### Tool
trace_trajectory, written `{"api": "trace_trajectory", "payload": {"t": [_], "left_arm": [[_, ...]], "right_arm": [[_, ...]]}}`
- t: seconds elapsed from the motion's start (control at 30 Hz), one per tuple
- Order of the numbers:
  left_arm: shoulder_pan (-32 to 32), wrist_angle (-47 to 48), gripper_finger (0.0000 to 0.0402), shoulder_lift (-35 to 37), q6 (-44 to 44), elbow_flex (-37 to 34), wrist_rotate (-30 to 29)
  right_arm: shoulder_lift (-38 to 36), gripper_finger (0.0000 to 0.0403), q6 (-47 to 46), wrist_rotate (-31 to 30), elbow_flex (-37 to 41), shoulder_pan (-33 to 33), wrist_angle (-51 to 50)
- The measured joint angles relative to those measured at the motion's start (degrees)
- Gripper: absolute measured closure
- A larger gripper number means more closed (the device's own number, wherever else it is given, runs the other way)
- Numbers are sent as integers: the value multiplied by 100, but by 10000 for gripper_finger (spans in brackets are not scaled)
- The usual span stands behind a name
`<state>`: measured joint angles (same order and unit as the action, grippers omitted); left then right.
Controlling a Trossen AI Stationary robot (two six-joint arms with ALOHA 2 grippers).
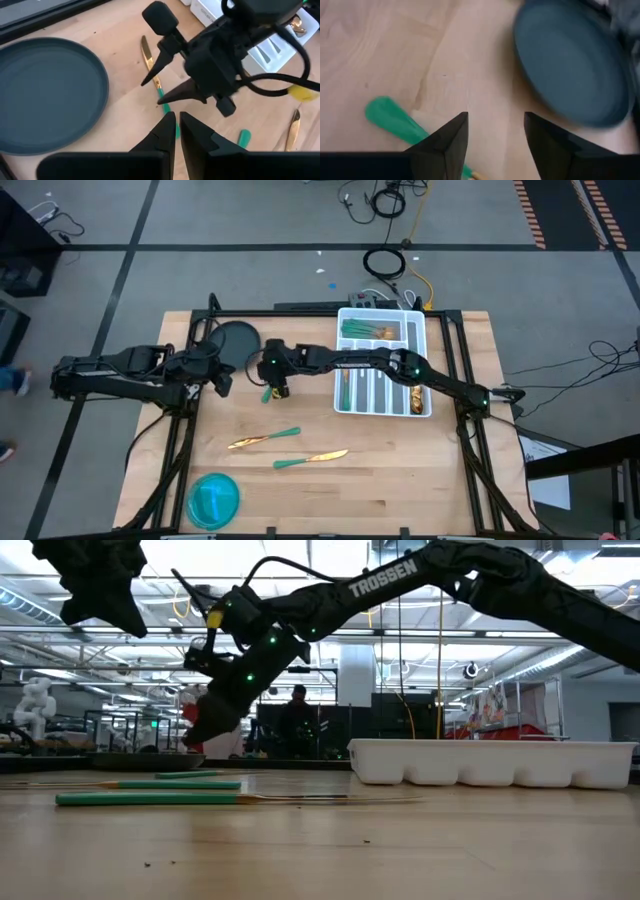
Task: Sort silverware
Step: Put the green knife into the silverware tray
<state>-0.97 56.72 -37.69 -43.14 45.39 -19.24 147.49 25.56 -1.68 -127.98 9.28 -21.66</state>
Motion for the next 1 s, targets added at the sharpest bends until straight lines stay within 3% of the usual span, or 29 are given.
{"api": "trace_trajectory", "payload": {"t": [0.2, 0.4, 0.57, 1.0], "left_arm": [[0, -8, 369, -4, 0, 0, -119], [0, -50, 369, -4, 0, 0, -203], [0, -61, 369, -4, 1, 0, -204], [0, -58, 369, -4, -2, 2, -204]], "right_arm": [[27, 259, -1972, -155, 0, 72, 42], [27, 328, -2816, -160, 0, 234, -144], [27, 394, -2942, -132, 0, 205, -438], [69, 401, -2950, -107, 0, 77, -671]]}}
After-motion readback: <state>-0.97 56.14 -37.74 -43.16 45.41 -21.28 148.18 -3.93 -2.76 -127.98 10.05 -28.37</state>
